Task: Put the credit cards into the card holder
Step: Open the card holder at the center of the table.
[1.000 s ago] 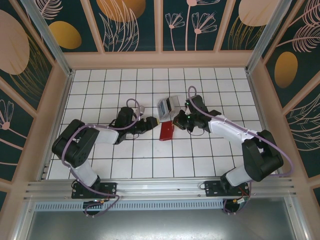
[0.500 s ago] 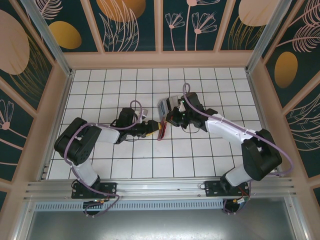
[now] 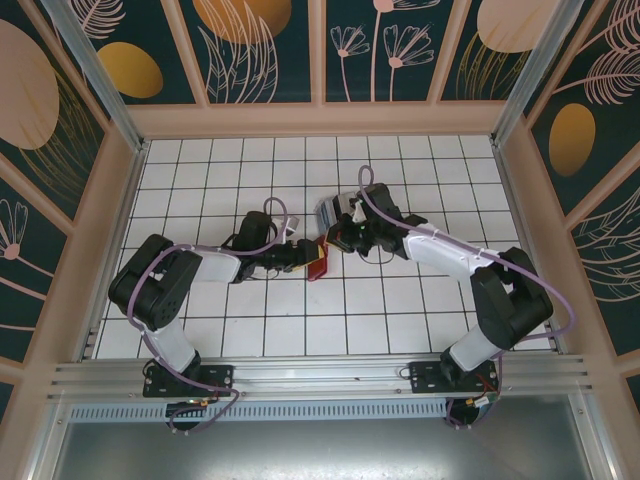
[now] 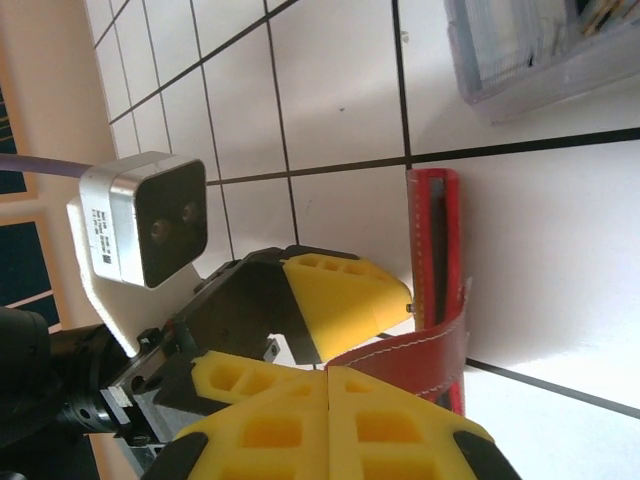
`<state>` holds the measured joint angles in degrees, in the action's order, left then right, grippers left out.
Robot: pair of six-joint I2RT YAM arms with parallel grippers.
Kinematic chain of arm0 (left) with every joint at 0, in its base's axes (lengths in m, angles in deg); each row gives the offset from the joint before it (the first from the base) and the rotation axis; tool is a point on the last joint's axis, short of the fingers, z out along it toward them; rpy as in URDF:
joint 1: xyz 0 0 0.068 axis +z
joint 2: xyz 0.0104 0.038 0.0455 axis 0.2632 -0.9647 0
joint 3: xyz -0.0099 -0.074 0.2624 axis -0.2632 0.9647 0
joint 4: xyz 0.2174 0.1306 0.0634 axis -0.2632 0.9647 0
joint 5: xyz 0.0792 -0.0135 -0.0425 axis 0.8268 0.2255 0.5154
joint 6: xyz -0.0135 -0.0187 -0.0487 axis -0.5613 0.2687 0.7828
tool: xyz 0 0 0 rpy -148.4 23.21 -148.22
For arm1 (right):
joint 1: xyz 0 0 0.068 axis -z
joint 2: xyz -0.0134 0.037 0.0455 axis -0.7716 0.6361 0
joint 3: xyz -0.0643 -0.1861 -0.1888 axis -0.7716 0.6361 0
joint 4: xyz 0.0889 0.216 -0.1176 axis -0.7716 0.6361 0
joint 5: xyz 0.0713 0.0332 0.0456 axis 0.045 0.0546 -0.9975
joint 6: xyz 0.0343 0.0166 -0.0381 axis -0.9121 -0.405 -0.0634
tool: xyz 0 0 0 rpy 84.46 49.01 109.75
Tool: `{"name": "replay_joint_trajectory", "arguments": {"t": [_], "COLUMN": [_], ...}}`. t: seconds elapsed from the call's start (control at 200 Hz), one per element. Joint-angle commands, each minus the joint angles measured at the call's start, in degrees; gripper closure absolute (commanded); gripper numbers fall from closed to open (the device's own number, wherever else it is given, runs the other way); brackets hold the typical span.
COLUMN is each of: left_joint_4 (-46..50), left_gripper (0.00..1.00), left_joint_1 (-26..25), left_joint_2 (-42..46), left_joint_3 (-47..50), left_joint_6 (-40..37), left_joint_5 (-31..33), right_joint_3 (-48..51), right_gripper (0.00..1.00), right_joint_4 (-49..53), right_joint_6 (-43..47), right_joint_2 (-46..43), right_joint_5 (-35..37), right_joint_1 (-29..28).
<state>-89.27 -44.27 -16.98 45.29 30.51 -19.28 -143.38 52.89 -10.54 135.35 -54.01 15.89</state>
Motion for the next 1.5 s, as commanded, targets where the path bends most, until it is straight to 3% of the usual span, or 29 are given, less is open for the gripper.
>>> {"name": "replay_joint_trajectory", "arguments": {"t": [0.0, 0.295, 0.556, 0.731, 0.791, 1.206, 1.361, 1.496], "left_joint_4": [1.3, 8.8, 10.5, 9.9, 10.1, 12.2, 10.7, 8.2], "left_gripper": [0.30, 0.31, 0.39, 0.64, 0.67, 0.53, 0.54, 0.64], "left_joint_1": [0.3, 0.7, 1.1, 1.2, 1.2, 1.3, 1.3, 1.2], "left_joint_2": [1.4, 1.4, 2.1, 1.8, 1.1, 0.8, -2.1, -5.0], "left_joint_3": [-0.9, -2.2, -2.9, -3.0, -3.1, -4.1, -4.9, -6.6], "left_joint_6": [-2.3, -5.7, -7.5, -7.4, -7.4, -9.1, -9.3, -7.7], "left_joint_5": [-0.9, 2.9, 4.5, 4.0, 3.8, 5.2, 4.7, 2.9], "right_joint_3": [-3.8, -5.3, -4.4, -2.8, -1.3, 13.8, 18.8, 22.6], "right_gripper": [1.00, 1.00, 1.00, 1.00, 1.00, 1.00, 1.00, 1.00], "right_joint_4": [-0.4, 0.4, 0.7, -0.1, -1.1, -3.2, -3.7, -5.9], "right_joint_6": [1.6, 2.6, 2.5, 2.0, 1.6, -0.4, -0.1, -1.8], "right_joint_2": [0.5, 1.2, 2.3, 1.9, 1.4, -7.6, -9.8, -10.3], "right_joint_5": [-0.6, -1.5, -1.7, -4.3, -5.7, -8.3, -8.6, -9.0], "right_joint_1": [-0.5, -0.6, -0.3, 2.8, 4.7, 15.0, 17.0, 18.3]}}
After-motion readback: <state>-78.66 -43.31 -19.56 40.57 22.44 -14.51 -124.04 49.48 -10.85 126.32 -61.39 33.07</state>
